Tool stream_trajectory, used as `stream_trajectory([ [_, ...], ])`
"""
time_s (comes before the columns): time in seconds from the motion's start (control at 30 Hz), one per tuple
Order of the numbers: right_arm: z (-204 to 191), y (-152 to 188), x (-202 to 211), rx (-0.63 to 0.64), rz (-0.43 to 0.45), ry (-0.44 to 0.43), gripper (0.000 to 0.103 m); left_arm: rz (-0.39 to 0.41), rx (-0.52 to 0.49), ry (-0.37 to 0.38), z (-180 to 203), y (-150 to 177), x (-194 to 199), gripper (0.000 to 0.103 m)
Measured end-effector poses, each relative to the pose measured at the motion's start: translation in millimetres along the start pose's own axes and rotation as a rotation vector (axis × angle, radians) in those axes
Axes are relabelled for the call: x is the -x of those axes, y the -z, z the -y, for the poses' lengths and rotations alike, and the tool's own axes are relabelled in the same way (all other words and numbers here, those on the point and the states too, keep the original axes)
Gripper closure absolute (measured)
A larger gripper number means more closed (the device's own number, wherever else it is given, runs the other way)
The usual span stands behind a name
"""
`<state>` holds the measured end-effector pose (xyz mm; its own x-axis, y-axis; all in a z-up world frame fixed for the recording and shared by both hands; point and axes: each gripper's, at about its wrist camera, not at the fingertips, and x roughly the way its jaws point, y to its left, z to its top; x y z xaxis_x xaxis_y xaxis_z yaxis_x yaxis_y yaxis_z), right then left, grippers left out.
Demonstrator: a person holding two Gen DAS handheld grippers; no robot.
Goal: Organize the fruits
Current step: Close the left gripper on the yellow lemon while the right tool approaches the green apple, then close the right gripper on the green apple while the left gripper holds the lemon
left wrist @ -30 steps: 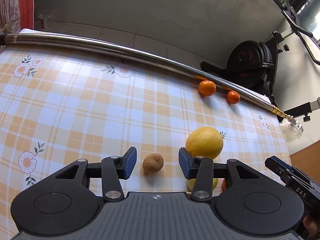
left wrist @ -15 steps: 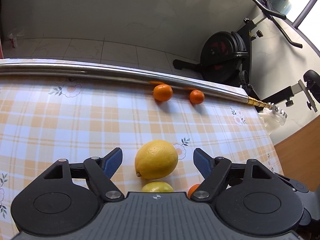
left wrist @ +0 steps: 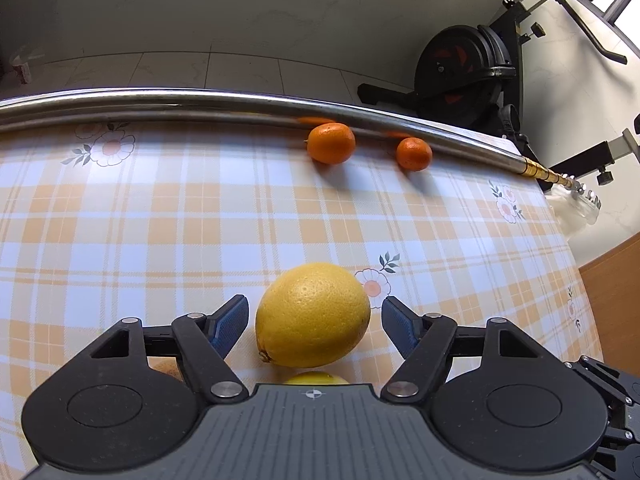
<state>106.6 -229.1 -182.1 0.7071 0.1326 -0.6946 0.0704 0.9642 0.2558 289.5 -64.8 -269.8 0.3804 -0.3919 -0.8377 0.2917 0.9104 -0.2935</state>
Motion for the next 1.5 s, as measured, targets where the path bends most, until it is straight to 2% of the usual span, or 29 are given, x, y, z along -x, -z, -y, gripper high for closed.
stream_trajectory([
  [0.07,-2,2,-2,0.010,-0.010,0.000,0.071,-0.011,-0.003,0.005,-2,0,-4,0.040],
  [0.33,-12,10,-3,0.040,-0.041,-0.034,0.067,0.052,-0.056,-0.008,3,7,14,0.040],
  [0.63,-29,4,-8,0.073,-0.036,-0.061,0.067,0.177,-0.059,0.043,-1,23,81,0.040],
  [0.8,-52,-3,-22,0.127,-0.056,-0.111,0.065,0.261,-0.158,0.010,-8,58,119,0.040],
  [0.9,-67,-6,-32,0.149,-0.070,-0.155,0.063,0.269,-0.166,0.007,-19,76,138,0.040],
  [1.07,-83,-9,-52,0.164,-0.093,-0.153,0.061,0.286,-0.130,-0.005,-41,94,162,0.040],
  [1.13,-83,-11,-57,0.137,-0.099,-0.159,0.052,0.292,-0.119,-0.007,-45,98,168,0.040],
  [1.17,-82,-11,-58,0.129,-0.097,-0.157,0.051,0.295,-0.111,-0.005,-48,100,171,0.040],
  [1.5,-76,-14,-69,0.070,-0.122,-0.144,0.051,0.275,-0.105,-0.002,-45,111,168,0.040],
])
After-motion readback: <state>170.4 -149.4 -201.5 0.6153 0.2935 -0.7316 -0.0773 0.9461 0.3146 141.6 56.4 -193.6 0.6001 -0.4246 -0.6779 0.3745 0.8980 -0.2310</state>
